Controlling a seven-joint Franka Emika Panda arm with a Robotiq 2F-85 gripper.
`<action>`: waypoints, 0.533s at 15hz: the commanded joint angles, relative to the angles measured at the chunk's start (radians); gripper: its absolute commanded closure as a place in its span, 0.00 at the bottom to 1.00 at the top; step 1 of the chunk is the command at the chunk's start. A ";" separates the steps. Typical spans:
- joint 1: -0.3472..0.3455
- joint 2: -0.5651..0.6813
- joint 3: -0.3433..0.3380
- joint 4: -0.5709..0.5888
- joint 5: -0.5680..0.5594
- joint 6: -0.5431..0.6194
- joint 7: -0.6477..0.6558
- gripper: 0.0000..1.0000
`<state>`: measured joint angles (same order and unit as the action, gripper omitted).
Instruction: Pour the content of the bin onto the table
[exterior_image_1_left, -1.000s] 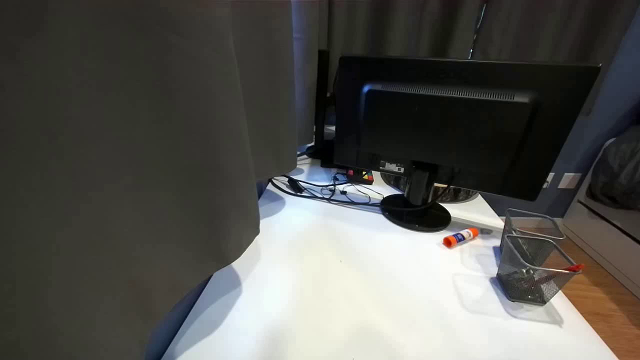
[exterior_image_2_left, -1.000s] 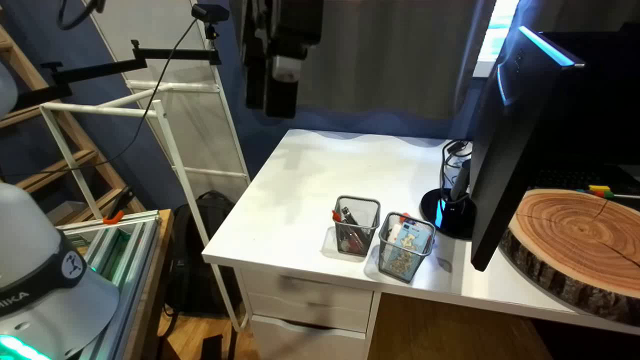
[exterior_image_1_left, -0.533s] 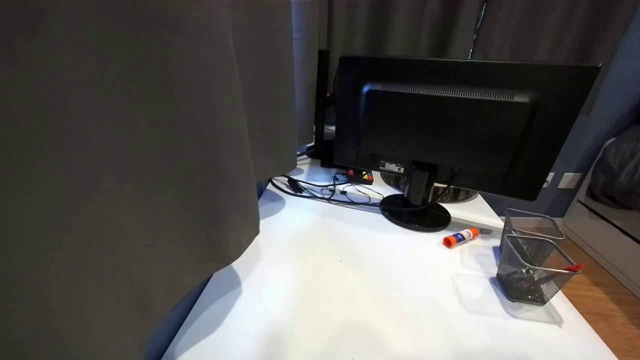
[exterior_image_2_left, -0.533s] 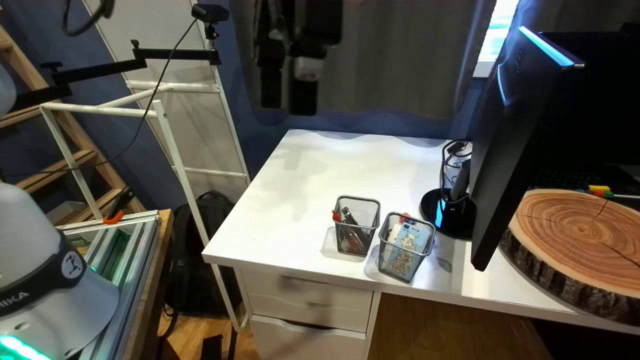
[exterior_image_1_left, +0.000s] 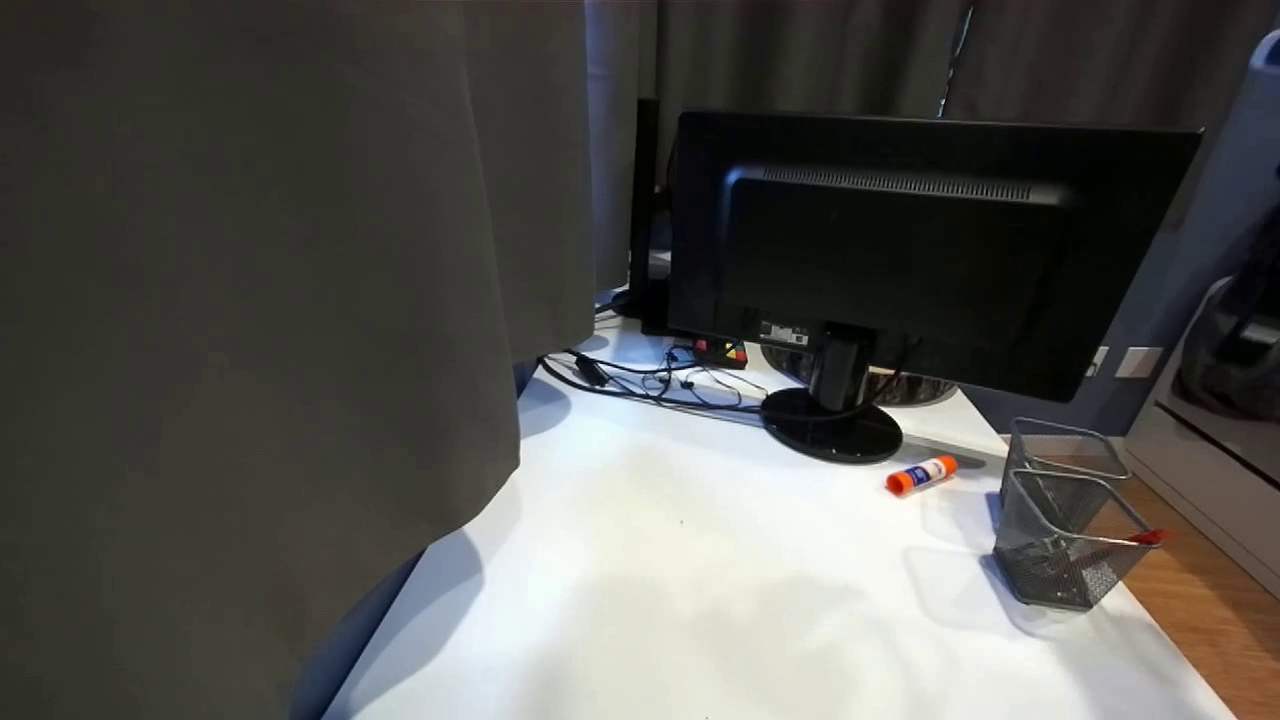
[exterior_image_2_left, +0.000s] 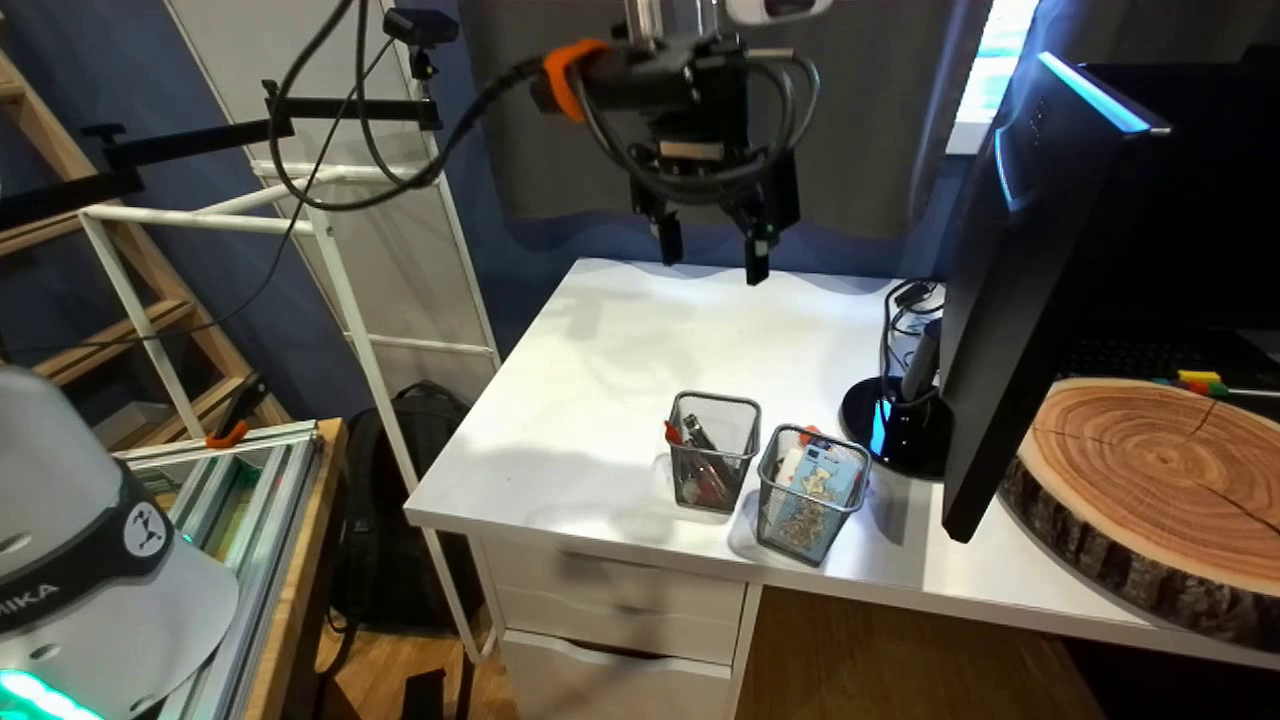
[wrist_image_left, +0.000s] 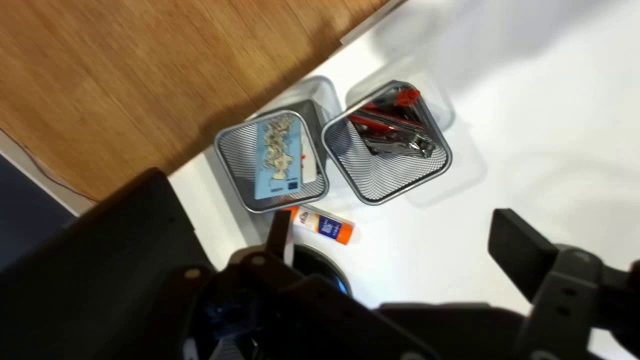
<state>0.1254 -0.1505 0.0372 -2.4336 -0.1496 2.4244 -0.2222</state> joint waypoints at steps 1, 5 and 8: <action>0.051 0.167 -0.082 0.009 0.108 0.142 -0.264 0.00; -0.043 0.310 0.018 0.089 0.223 0.131 -0.557 0.00; -0.057 0.297 0.029 0.062 0.182 0.146 -0.501 0.00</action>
<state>0.0988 0.1478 0.0359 -2.3724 0.0411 2.5726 -0.7307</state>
